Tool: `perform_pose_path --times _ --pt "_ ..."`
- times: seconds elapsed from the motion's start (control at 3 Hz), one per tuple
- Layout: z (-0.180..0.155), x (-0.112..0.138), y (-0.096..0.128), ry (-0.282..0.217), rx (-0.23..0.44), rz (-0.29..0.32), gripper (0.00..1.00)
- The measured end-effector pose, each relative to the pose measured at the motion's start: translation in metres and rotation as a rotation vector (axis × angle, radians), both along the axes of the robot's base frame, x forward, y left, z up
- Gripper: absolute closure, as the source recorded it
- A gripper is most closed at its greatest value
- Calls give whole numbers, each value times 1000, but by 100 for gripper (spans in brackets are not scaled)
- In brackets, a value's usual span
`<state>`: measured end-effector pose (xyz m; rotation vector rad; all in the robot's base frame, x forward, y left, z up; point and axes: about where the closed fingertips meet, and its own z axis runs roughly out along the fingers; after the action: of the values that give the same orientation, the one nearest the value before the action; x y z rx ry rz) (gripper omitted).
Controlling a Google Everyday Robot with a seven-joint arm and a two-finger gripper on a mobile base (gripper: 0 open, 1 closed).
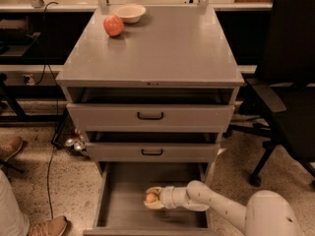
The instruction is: Pick orange from bottom drawer and place on counter
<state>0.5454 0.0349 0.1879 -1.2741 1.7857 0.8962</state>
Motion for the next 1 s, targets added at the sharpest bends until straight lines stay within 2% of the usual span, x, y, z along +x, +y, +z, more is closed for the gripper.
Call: perform_pose_path --times 0.33,0.67,1.0 --pt "67 0 -44 -62 83 24 100" --pt "70 -1 -44 -66 81 26 100" --pt "114 -19 -50 -137 60 42 100"
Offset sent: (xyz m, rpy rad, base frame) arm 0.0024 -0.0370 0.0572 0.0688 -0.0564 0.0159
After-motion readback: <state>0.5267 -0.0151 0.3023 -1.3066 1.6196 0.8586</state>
